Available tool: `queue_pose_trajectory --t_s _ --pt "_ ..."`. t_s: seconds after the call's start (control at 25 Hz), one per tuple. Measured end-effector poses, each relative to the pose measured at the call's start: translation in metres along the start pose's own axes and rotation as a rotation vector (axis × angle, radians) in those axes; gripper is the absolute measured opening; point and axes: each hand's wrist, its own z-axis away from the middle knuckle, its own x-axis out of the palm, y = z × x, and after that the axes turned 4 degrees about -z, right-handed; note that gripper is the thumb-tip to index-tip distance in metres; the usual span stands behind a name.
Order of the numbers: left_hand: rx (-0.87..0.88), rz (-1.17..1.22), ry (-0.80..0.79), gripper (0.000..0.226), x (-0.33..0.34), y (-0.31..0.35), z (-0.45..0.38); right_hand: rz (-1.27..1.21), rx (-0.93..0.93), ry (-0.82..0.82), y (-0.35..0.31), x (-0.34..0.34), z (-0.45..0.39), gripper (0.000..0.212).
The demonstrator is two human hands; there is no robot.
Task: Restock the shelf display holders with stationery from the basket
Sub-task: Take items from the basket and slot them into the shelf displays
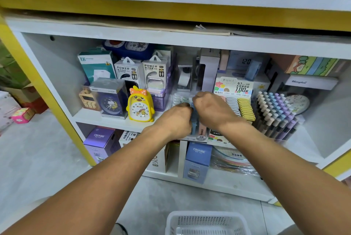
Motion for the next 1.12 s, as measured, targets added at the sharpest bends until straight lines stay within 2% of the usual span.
queue_pose_trajectory --t_s 0.12,0.2,0.28,0.4,0.56,0.68,0.76,0.8,0.96,1.12 --pt "-0.104 0.014 0.087 0.045 -0.001 -0.009 -0.005 -0.305 0.233 -0.116 -0.022 0.008 0.012 0.063" --pt "-0.170 -0.060 -0.011 0.060 0.006 -0.016 -0.003 -0.294 0.229 -0.224 -0.037 0.020 0.023 0.083" --pt "-0.206 -0.097 -0.130 0.067 0.018 -0.020 0.001 -0.210 0.207 -0.257 -0.042 0.033 0.031 0.091" --pt "-0.249 -0.044 -0.154 0.061 0.029 -0.020 0.000 -0.153 0.184 -0.269 -0.038 0.038 0.032 0.093" --pt "-0.261 -0.093 -0.207 0.064 0.021 -0.016 -0.004 -0.254 0.145 -0.319 -0.030 0.022 0.032 0.090" --pt "-0.194 -0.178 -0.173 0.072 0.005 -0.009 -0.009 -0.298 0.039 -0.122 -0.023 -0.009 0.037 0.080" --pt "-0.136 -0.142 -0.111 0.067 0.002 0.006 -0.011 -0.272 0.062 0.042 -0.009 -0.030 0.045 0.071" --pt "-0.104 -0.115 -0.084 0.065 0.003 0.015 -0.012 -0.249 0.094 0.074 0.001 -0.036 0.052 0.066" --pt "-0.004 -0.022 0.043 0.060 0.012 0.044 -0.020 -0.119 0.235 -0.090 0.028 -0.032 0.087 0.064" --pt "0.105 -0.085 -0.008 0.060 0.022 0.051 -0.026 -0.057 0.272 -0.221 0.038 -0.010 0.092 0.067"
